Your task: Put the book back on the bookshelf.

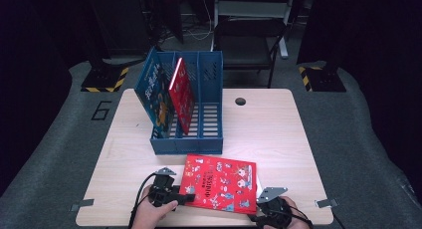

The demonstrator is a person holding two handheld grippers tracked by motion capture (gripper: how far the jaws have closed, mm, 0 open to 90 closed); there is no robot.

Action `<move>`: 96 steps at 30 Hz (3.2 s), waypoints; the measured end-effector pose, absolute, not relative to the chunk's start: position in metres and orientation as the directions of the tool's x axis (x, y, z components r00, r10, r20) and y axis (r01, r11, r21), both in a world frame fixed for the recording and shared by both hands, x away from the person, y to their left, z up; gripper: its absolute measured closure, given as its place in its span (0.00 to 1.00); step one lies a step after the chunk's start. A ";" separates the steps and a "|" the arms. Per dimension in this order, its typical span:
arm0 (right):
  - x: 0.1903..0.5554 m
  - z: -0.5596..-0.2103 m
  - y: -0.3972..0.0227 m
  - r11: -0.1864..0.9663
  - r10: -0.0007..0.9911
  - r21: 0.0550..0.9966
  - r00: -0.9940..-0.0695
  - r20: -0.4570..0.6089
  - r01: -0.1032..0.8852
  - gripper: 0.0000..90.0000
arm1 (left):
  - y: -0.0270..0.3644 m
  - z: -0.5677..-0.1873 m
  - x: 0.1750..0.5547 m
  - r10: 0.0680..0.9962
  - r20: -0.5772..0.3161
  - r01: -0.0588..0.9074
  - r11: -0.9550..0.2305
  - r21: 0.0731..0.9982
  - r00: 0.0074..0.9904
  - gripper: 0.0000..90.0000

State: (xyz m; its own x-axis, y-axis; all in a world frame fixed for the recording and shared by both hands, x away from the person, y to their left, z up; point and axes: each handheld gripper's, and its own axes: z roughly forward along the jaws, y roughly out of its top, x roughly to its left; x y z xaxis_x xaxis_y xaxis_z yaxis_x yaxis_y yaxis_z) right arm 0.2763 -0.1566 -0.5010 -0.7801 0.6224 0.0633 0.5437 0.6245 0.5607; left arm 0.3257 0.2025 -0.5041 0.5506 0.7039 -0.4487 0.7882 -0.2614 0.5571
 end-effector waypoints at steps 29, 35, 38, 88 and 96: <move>0.281 -0.502 -0.154 0.563 0.624 0.583 -0.764 0.166 0.586 0.50 | 0.204 -0.462 0.314 0.599 -0.534 0.755 -0.194 0.627 0.597 0.49; 0.281 -0.504 -0.148 0.566 0.601 0.589 -0.778 0.183 0.576 0.50 | 0.196 -0.455 0.310 0.604 -0.531 0.755 -0.192 0.627 0.595 0.54; 0.281 -0.504 -0.146 0.559 0.609 0.586 -0.770 0.190 0.586 0.50 | 0.196 -0.455 0.311 0.622 -0.520 0.758 -0.193 0.623 0.585 0.53; 0.284 -0.505 -0.139 0.496 0.627 0.589 -0.733 0.265 0.638 0.57 | 0.204 -0.432 0.305 0.663 -0.451 0.759 -0.288 0.583 0.598 0.50; 0.287 -0.506 -0.139 0.475 0.621 0.605 -0.730 0.285 0.639 0.57 | 0.202 -0.423 0.308 0.663 -0.427 0.743 -0.303 0.597 0.614 0.51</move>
